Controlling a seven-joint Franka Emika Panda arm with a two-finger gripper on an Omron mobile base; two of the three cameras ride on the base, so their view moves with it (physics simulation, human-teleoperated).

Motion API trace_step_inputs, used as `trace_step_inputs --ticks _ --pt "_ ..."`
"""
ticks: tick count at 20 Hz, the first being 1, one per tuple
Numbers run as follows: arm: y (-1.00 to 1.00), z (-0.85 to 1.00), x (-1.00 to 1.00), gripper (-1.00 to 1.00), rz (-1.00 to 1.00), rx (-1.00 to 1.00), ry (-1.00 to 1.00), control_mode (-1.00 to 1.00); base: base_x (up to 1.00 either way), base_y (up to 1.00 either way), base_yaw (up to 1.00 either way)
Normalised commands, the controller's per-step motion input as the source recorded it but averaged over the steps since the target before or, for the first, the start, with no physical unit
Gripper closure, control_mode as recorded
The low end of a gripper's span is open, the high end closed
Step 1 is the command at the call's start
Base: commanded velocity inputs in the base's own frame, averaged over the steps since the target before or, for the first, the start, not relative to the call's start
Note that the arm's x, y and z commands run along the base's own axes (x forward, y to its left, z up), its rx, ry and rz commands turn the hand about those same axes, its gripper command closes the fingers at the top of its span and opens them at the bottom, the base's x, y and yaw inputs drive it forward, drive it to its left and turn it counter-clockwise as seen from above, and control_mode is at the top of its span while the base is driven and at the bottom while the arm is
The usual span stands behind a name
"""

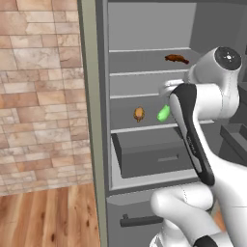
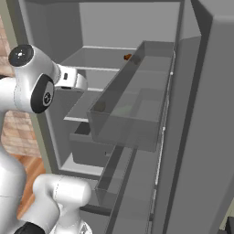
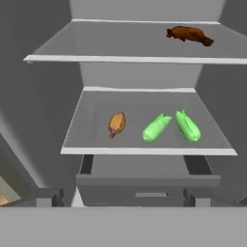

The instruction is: Place one corn and one chicken drumstick in each tupperware on the nearby counter, to pack two identical lunches.

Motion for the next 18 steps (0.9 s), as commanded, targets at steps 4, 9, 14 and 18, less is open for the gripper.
trace_step_inputs --ticks 4,9,14,18 --pt "-0.18 0.01 0.00 -1.00 -0.07 0.00 -0.04 -1.00 0.00 0.00 0.00" --pt "-0.19 0.00 0.00 -1.00 -0.04 0.00 -0.10 -1.00 0.00 0.00 0.00" --pt "-0.16 0.02 0.00 -1.00 -0.01 0.00 -0.14 -1.00 0.00 0.00 0.00" --pt "-0.12 0.16 0.00 -1.00 0.00 0.00 -0.08 -1.00 0.00 0.00 0.00"
